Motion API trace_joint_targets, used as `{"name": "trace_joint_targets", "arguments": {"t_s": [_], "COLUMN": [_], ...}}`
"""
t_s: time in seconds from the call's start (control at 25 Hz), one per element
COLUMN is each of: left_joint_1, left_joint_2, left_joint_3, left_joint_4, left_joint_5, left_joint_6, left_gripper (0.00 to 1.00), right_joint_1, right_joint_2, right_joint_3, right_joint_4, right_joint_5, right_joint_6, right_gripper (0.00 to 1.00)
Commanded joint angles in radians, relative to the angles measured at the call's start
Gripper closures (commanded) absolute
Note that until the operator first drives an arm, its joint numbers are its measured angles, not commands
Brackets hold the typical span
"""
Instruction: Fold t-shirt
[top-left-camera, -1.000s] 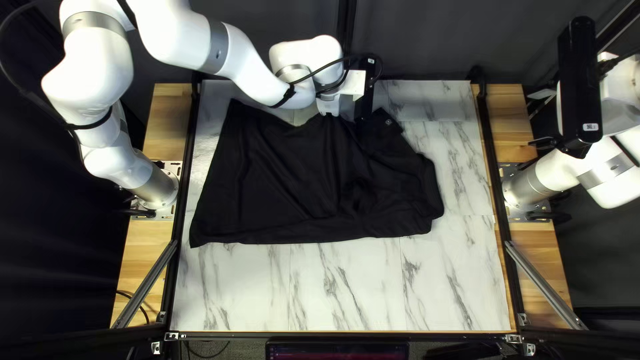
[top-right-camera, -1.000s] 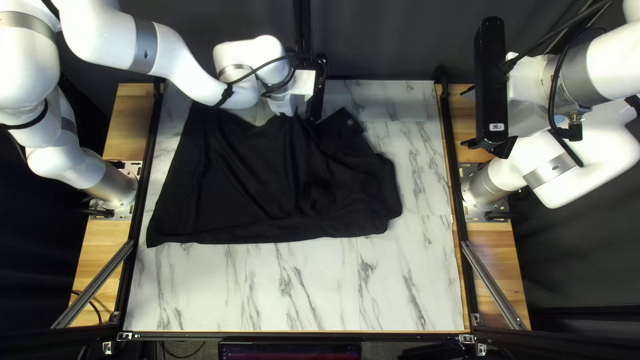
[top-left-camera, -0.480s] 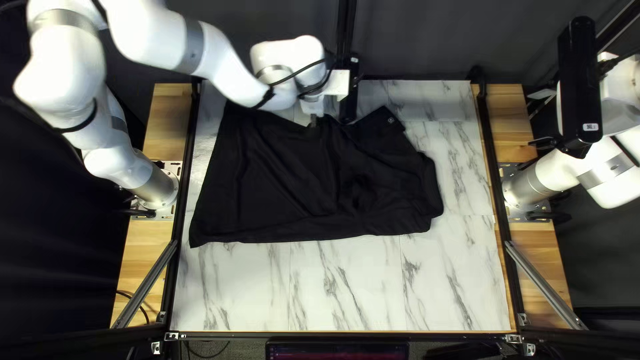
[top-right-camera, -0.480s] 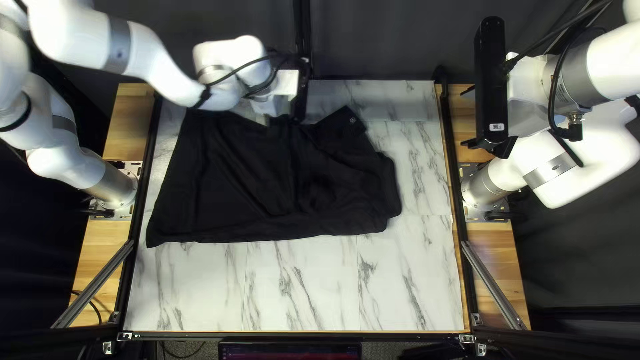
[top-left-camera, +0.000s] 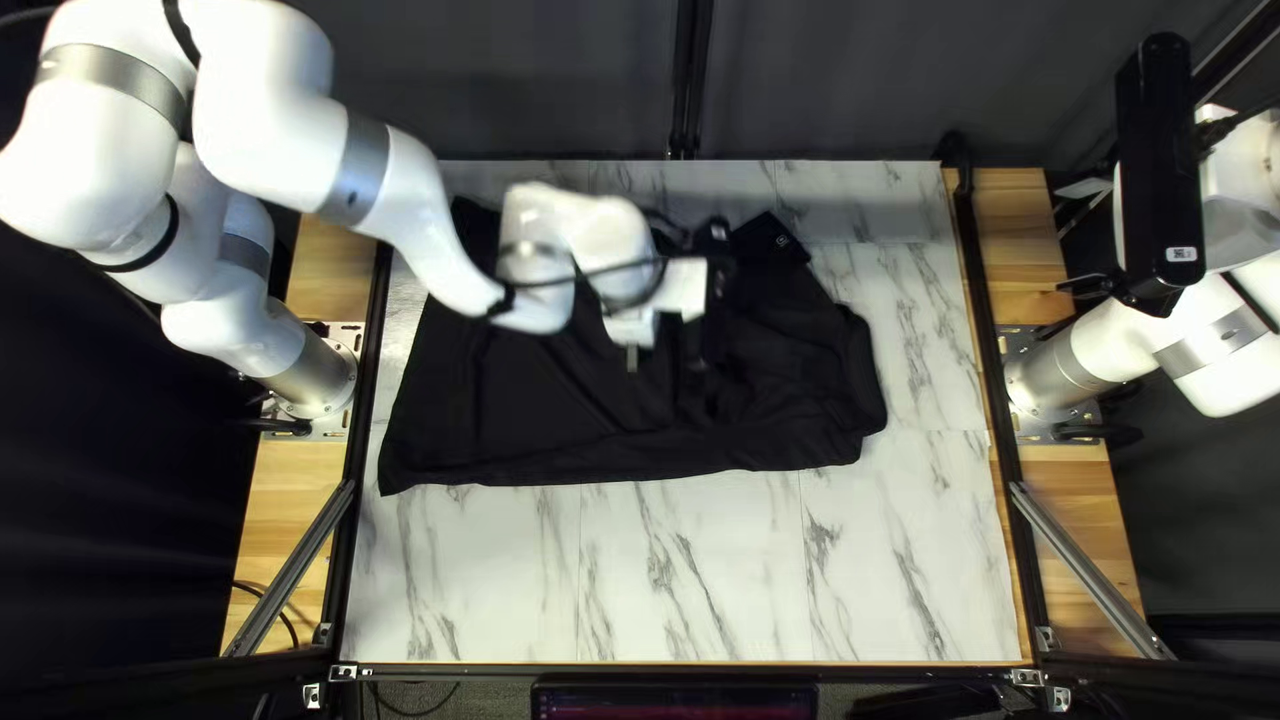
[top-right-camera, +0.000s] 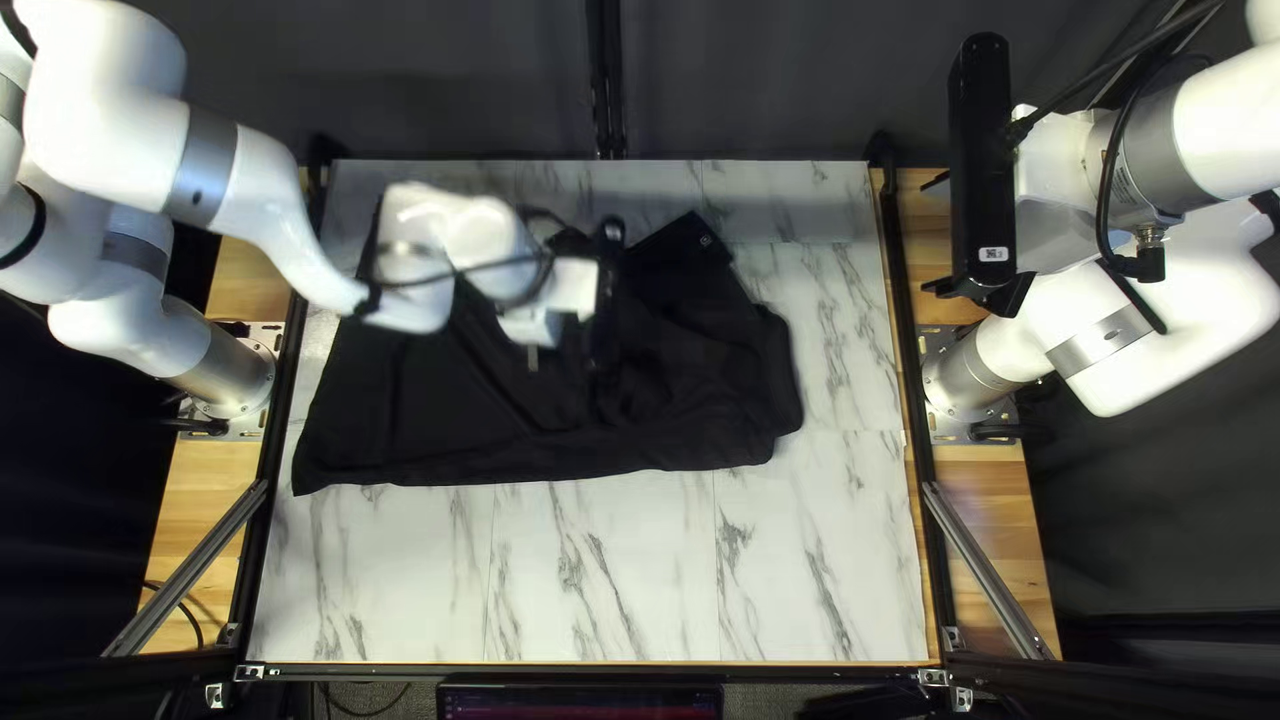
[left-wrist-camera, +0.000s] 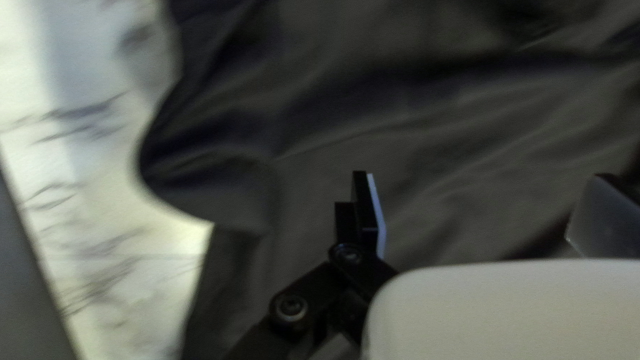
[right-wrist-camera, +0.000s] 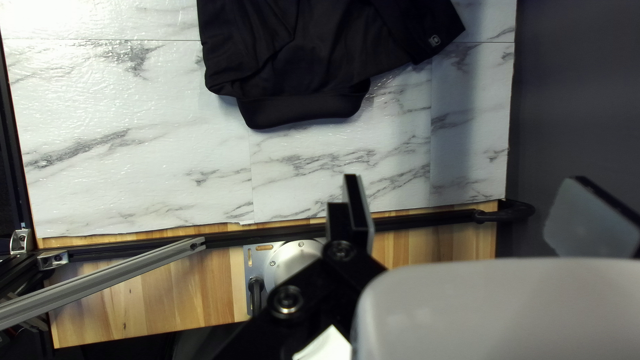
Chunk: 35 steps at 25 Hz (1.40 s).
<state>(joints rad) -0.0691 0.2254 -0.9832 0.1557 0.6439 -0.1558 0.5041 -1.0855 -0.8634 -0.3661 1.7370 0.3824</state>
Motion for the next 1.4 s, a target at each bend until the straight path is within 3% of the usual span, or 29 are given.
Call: {"name": "trace_joint_targets", "arguments": {"t_s": [0.04,0.4,0.44,0.6,0.72,0.92,1.4], "left_joint_1": [-0.046,-0.070,-0.068,-0.063,-0.060,-0.059,-0.147], "left_joint_2": [0.052,0.108,0.109,0.127,0.153,0.179,0.035], "left_joint_3": [-0.037,-0.070,-0.070,-0.080,-0.096,-0.114,-0.068], "left_joint_4": [-0.011,-0.074,-0.087,-0.126,-0.151,-0.181,-0.110], "left_joint_5": [0.032,0.055,0.053,0.044,0.037,0.033,0.095], "left_joint_6": [-0.102,-0.123,-0.110,-0.071,-0.044,-0.016,-0.131], "left_gripper": [0.00,0.00,0.05,0.41,0.95,1.00,1.00], "right_joint_1": [0.000,0.000,0.000,0.000,0.000,0.000,0.000], "right_joint_2": [0.000,0.000,0.000,0.000,0.000,0.000,0.000], "right_joint_3": [0.000,0.000,0.000,0.000,0.000,0.000,0.000], "right_joint_4": [0.000,0.000,0.000,0.000,0.000,0.000,0.000], "right_joint_5": [0.000,0.000,0.000,0.000,0.000,0.000,0.000], "right_joint_6": [0.000,0.000,0.000,0.000,0.000,0.000,0.000], "right_gripper": [0.00,0.00,0.00,0.00,0.00,0.00,0.00]}}
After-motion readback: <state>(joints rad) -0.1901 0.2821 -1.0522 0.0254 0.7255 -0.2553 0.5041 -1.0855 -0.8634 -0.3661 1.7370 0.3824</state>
